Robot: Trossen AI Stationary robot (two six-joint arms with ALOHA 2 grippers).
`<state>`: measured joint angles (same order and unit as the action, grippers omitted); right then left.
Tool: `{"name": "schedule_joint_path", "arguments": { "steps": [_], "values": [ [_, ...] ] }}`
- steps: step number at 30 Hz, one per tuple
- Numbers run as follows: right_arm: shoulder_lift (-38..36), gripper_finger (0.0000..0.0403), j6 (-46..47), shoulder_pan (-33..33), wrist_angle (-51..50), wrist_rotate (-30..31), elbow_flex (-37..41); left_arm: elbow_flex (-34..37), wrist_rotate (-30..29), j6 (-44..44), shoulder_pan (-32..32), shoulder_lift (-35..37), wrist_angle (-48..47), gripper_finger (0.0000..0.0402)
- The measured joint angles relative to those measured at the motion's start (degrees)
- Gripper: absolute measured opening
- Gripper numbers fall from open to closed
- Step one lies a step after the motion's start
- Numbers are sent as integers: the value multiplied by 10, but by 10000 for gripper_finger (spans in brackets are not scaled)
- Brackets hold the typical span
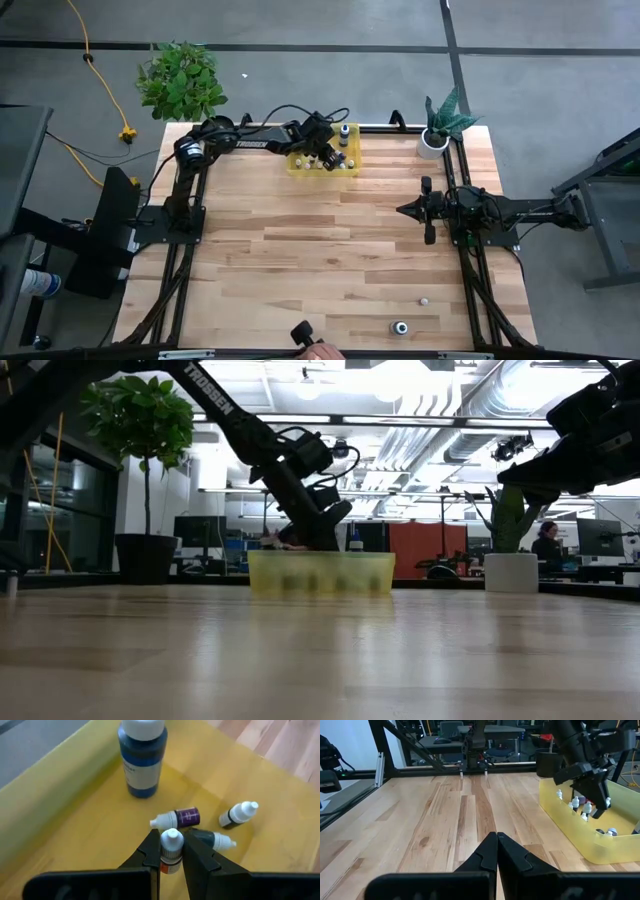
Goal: Pick & Place food coloring
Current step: Put the top small red food coloring bottle into the yellow container, then put the small red food coloring bottle into the yellow container
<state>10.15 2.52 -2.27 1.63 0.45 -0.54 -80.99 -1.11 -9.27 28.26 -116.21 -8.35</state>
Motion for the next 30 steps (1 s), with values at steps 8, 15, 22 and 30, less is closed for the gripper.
{"name": "schedule_joint_path", "arguments": {
  "steps": [8,15,22,30],
  "values": [
    [0,0,0,0,0,0,0,0,6,-15,7,0,5,37],
    [0,0,0,0,0,0,0,0,15,-14,6,0,4,40],
    [0,0,0,0,0,0,0,0,23,-11,6,0,5,88],
    [0,0,0,0,0,0,0,0,23,-11,6,0,5,106]
  ]
}}
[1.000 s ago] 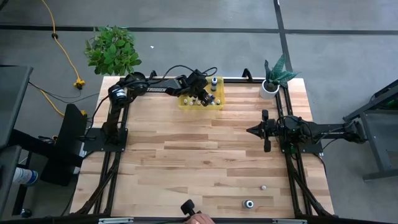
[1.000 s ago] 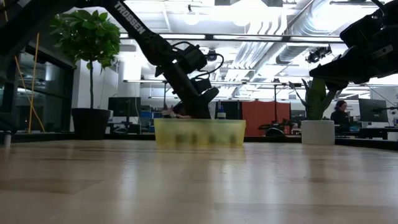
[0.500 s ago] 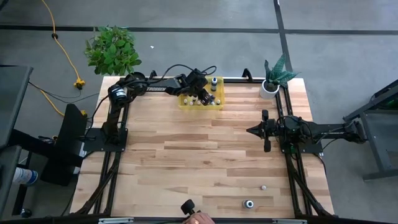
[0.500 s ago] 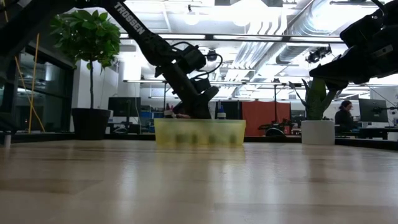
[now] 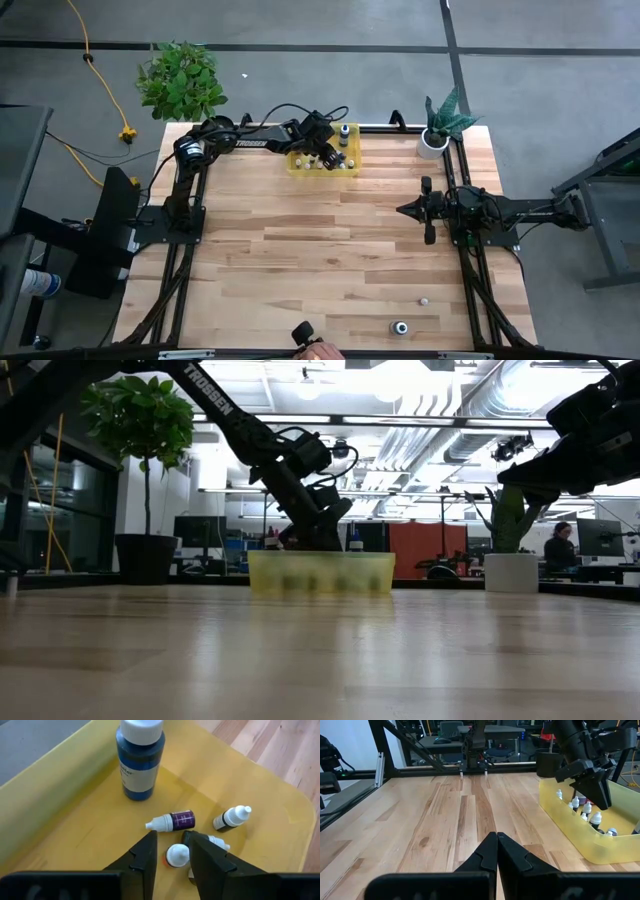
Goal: Pick & Place food coloring
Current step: Put the small red food coloring bottle into the yellow container
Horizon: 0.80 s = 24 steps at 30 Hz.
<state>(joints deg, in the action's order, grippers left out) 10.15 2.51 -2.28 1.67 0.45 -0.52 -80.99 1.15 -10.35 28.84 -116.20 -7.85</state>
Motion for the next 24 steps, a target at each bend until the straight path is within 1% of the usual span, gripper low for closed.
{"name": "schedule_joint_path", "arguments": {
  "steps": [7,11,15,18,21,24],
  "values": [
    [0,0,0,0,0,0,0,-1,0,2,-5,0,8,107],
    [0,0,0,0,0,0,0,-31,5,36,-14,2,-7,107],
    [0,0,0,0,0,0,0,-77,48,91,-34,23,-39,107],
    [0,0,0,0,0,0,0,-96,74,115,-56,52,-57,107],
    [0,0,0,0,0,0,0,-90,108,147,-82,92,-78,101],
    [0,0,0,0,0,0,0,-57,148,164,-104,138,-93,76]
  ]
}}
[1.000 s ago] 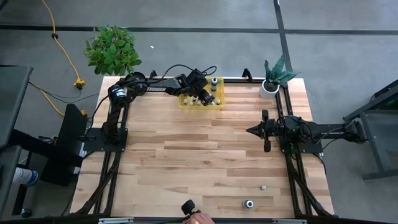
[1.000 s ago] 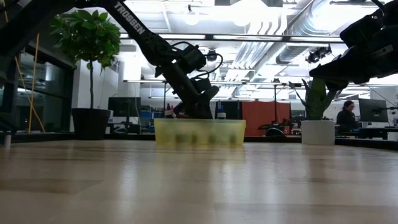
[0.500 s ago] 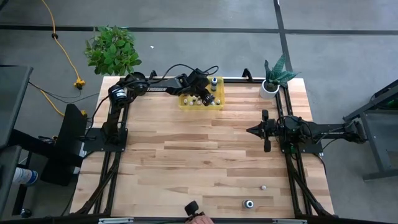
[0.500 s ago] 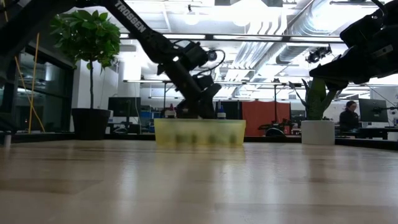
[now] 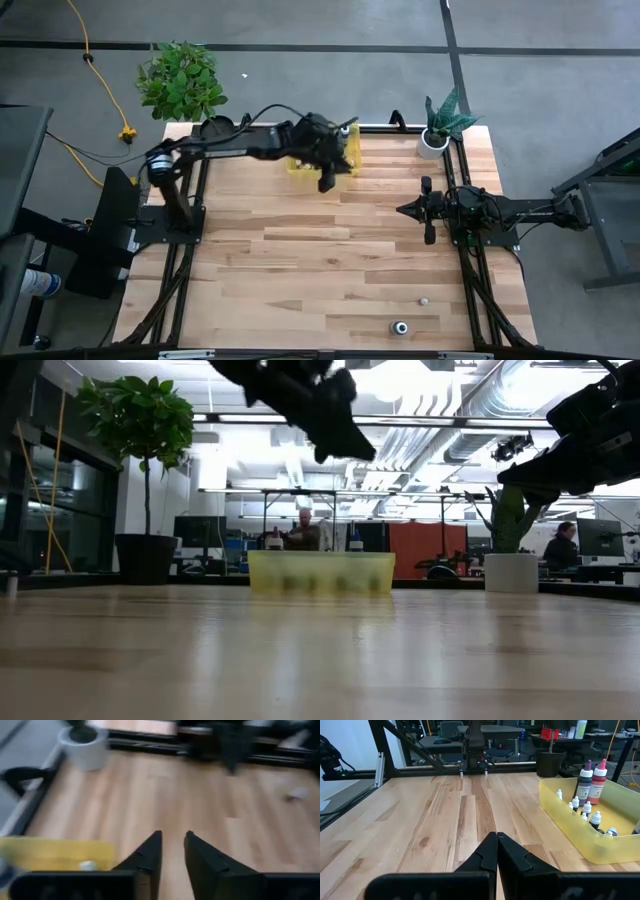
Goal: Pick & Place food coloring
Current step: Put the small red food coloring bottle into the yellow container
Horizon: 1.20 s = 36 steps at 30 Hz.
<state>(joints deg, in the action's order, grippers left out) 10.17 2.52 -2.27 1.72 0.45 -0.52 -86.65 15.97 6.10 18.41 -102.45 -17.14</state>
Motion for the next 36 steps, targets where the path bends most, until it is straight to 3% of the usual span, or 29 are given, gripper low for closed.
{"name": "schedule_joint_path", "arguments": {
  "steps": [5,18,20,23,27,36],
  "values": [
    [0,0,0,0,0,0,0,111,51,8,-21,84,49,9],
    [0,0,0,0,0,0,0,480,64,19,-19,362,351,0],
    [0,0,0,0,0,0,0,541,46,9,-19,407,396,0],
    [0,0,0,0,0,0,0,622,-31,-21,-20,484,473,0],
    [0,0,0,0,0,0,0,695,-117,-68,-19,587,448,0],
    [0,0,0,0,0,0,0,741,-159,-103,-19,811,305,0]
  ]
}}
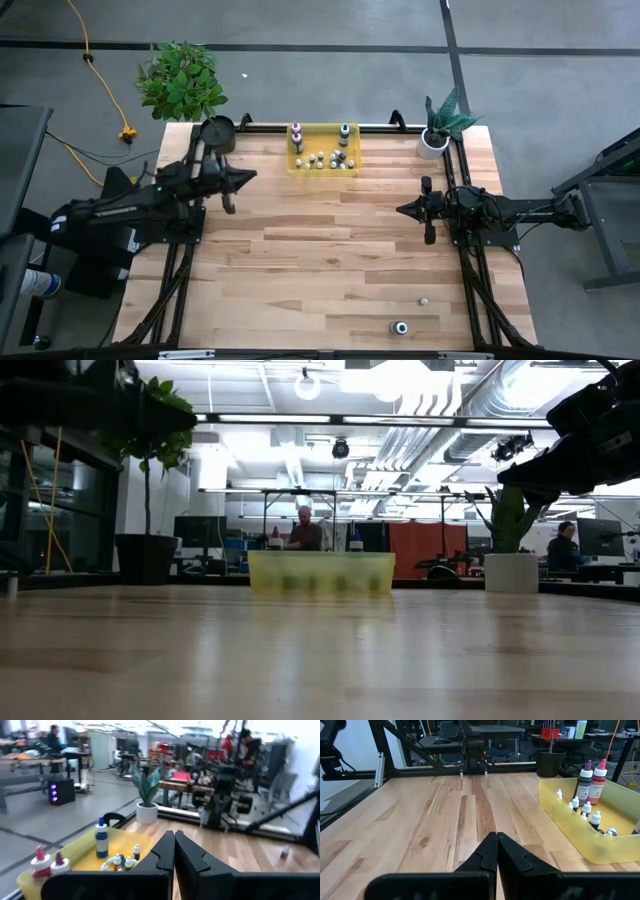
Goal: Pick & Place food coloring
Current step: Put the small red food coloring bottle into the yellow container
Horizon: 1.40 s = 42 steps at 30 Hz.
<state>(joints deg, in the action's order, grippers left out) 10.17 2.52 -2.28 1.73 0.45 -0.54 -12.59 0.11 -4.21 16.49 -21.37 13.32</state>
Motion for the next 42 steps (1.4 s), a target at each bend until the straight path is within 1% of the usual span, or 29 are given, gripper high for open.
{"name": "schedule_joint_path", "arguments": {
  "steps": [2,4,6,9,12,14,16,19,21,23,27,32,35,38,42],
  "values": [
    [0,0,0,0,0,0,0,1,-7,-19,0,29,-20,0],
    [0,0,0,0,0,0,0,1,-8,-28,0,47,-27,0],
    [0,0,0,0,0,0,0,3,-7,-56,0,60,-25,0],
    [0,0,0,0,0,0,0,37,-3,-78,-15,84,11,0],
    [0,0,0,0,0,0,0,76,-31,-100,-45,105,27,0],
    [0,0,0,0,0,0,0,84,-54,-101,-63,114,20,0],
    [0,0,0,0,0,0,0,84,-70,-80,-75,122,14,0],
    [0,0,0,0,0,0,0,87,-80,-55,-80,132,14,0],
    [0,0,0,0,0,0,0,109,-80,-53,-79,149,29,0],
    [0,0,0,0,0,0,0,115,-75,-52,-79,171,28,0],
    [0,0,0,0,0,0,0,115,-49,-25,-79,212,-40,0],
    [0,0,0,0,-1,0,0,118,-16,-20,-79,210,-61,0],
    [0,0,0,0,-1,0,0,118,-5,-20,-79,210,-94,0],
    [0,0,0,0,-1,0,0,118,17,-20,-81,211,-99,0],
    [0,0,0,0,-1,0,0,119,36,-20,-113,210,-107,0]
  ]
}}
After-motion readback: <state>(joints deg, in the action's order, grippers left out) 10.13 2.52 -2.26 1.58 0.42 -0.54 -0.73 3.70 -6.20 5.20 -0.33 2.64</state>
